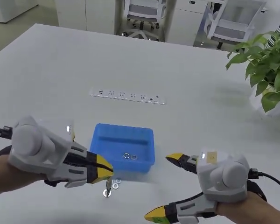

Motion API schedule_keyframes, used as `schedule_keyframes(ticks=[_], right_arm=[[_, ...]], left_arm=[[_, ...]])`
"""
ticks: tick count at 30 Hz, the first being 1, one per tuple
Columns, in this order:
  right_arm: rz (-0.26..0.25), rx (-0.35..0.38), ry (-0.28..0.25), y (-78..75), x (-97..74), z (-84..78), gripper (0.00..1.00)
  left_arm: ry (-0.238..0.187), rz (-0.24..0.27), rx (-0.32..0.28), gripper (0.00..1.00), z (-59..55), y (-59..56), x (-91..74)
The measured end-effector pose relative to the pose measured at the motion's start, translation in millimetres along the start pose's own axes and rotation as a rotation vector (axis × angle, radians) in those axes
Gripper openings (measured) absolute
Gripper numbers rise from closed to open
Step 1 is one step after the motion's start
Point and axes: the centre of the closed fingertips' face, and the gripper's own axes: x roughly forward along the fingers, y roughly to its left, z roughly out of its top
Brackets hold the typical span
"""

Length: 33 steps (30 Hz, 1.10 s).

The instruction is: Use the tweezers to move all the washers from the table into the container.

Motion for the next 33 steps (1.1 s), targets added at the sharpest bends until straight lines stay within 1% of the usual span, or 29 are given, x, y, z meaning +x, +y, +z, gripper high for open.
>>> schedule_keyframes(ticks=[6, 11, 15, 19, 24, 29, 33], right_arm=[[-0.001, -0.001, 0.005, -0.1, 0.1, -0.2, 0.94], [0.002, -0.001, 0.002, 1.1, 0.5, 0.5, 0.94], [0.01, -0.003, 0.001, 3.4, 1.4, 0.8, 0.93], [0.025, -0.016, -0.004, 6.3, 3.3, 2.2, 0.9], [0.051, -0.046, -0.008, 10.7, 7.6, 5.6, 0.84], [0.085, -0.093, -0.003, 15.6, 12.3, 7.5, 0.72], [0.114, -0.112, 0.003, 18.9, 18.3, 8.6, 0.65]], left_arm=[[-0.002, 0.0, 0.004, 0.05, 1.6, -0.9, 0.0], [0.009, -0.005, 0.005, 0.05, -1.0, -3.1, 1.2], [0.006, -0.005, 0.001, 0.05, -1.2, -4.1, 1.0], [0.007, -0.007, 0.005, 0.05, -0.6, -4.7, 0.8], [0.011, -0.016, 0.017, 0.05, -1.4, -5.0, 0.2], [0.015, -0.031, 0.03, 0.05, -2.0, -7.3, -1.3], [0.023, -0.033, 0.033, 0.05, -2.7, -6.1, -2.3]])
